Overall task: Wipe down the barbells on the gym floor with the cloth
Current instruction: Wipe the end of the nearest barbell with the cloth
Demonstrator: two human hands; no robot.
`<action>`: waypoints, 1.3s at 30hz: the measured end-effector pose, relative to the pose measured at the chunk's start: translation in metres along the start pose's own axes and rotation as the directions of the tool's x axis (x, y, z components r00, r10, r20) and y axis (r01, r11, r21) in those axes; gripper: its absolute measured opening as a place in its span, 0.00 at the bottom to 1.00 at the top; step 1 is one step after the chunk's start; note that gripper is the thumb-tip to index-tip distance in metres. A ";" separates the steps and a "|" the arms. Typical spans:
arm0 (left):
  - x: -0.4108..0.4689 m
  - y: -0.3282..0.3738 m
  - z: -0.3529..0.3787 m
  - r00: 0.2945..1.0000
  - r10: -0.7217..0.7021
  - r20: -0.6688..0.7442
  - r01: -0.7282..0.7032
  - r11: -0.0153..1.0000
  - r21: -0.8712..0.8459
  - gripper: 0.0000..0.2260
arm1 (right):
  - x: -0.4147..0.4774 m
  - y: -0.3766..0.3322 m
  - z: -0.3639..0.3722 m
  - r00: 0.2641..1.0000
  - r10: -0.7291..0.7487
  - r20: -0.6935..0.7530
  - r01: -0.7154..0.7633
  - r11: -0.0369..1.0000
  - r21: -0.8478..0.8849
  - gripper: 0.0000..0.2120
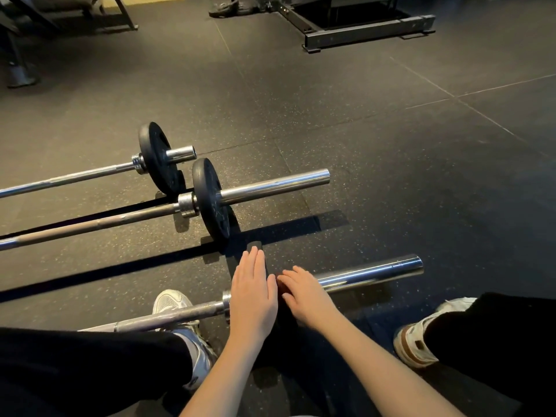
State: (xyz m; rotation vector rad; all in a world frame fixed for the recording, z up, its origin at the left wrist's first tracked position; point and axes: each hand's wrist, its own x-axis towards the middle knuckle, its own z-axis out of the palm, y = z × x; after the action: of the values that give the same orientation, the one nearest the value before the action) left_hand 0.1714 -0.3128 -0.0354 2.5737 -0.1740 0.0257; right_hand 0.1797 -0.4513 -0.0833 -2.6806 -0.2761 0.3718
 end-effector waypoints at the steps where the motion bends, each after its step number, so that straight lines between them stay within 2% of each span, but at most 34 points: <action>1: -0.002 0.000 -0.001 1.000 0.006 0.006 -0.006 1.000 -0.001 0.25 | -0.001 0.007 -0.003 1.000 -0.006 0.002 0.006 1.000 0.020 0.21; 4: -0.005 0.000 -0.001 1.000 0.016 0.020 -0.016 1.000 0.010 0.25 | -0.008 0.034 -0.016 0.983 0.134 -0.125 -0.125 0.989 0.077 0.14; 5: -0.005 0.000 -0.001 1.000 0.011 0.019 -0.011 1.000 0.013 0.24 | -0.010 0.040 -0.016 0.962 0.201 -0.182 -0.187 0.978 0.095 0.13; 7: -0.005 0.001 0.000 1.000 0.003 0.016 -0.003 1.000 0.022 0.24 | -0.012 0.035 -0.011 0.942 0.268 -0.204 -0.250 0.962 0.110 0.14; 11: 0.003 0.001 -0.002 1.000 0.006 0.008 -0.006 0.998 0.068 0.24 | -0.009 0.009 0.004 0.989 0.085 -0.120 -0.081 0.996 0.039 0.19; 13: 0.005 0.003 -0.003 1.000 0.013 0.018 -0.014 0.995 0.095 0.24 | -0.011 0.022 -0.003 0.989 0.065 -0.134 -0.058 0.997 0.059 0.17; 16: 0.007 0.006 -0.004 0.999 0.015 0.035 -0.019 0.990 0.141 0.24 | -0.018 0.050 -0.008 0.941 0.240 -0.238 -0.217 0.969 0.120 0.13; 18: 0.010 0.007 -0.005 0.999 0.014 0.045 -0.022 0.985 0.169 0.24 | -0.020 0.050 -0.004 0.911 0.329 -0.247 -0.304 0.943 0.136 0.17; 21: 0.019 0.008 -0.005 0.998 0.008 0.059 -0.019 0.979 0.203 0.24 | -0.016 0.031 0.003 0.955 0.225 -0.193 -0.221 0.974 0.046 0.22; 24: 0.027 0.008 -0.007 0.996 0.001 0.086 -0.020 0.975 0.221 0.24 | -0.012 0.040 -0.005 0.971 0.129 -0.199 -0.128 0.992 0.018 0.20; 28: 0.041 0.007 -0.011 0.992 -0.009 0.126 -0.021 0.973 0.230 0.23 | -0.019 0.065 -0.019 0.915 0.286 -0.285 -0.267 0.958 0.105 0.18; 30: 0.047 0.009 -0.013 0.993 -0.006 0.118 -0.026 0.962 0.270 0.23 | -0.020 0.056 -0.018 0.893 0.341 -0.294 -0.335 0.939 0.073 0.20; 32: 0.050 0.014 -0.013 0.992 0.033 0.125 -0.074 0.935 0.346 0.23 | -0.016 0.039 -0.009 0.920 0.294 -0.259 -0.311 0.950 -0.023 0.22; 34: 0.049 0.023 -0.009 0.977 0.106 0.185 -0.178 0.883 0.435 0.24 | -0.013 0.034 -0.007 0.956 0.180 -0.233 -0.206 0.974 -0.092 0.21; 36: 0.048 0.029 -0.004 0.952 0.148 0.267 -0.267 0.828 0.493 0.25 | -0.012 0.051 -0.019 0.960 0.152 -0.236 -0.171 0.983 -0.061 0.20; 37: 0.047 0.029 -0.002 0.941 0.153 0.301 -0.294 0.808 0.511 0.26 | -0.013 0.063 -0.026 0.948 0.187 -0.256 -0.197 0.980 -0.014 0.20; 39: 0.046 0.030 0.001 0.922 0.166 0.349 -0.342 0.771 0.537 0.26 | -0.019 0.084 -0.036 0.881 0.354 -0.315 -0.325 0.935 0.140 0.21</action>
State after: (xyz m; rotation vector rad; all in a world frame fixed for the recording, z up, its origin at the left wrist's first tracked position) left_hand 0.2126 -0.3436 -0.0176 3.1467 -0.7382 -0.2247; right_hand 0.1834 -0.5442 -0.0835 -2.6466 0.3120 0.0175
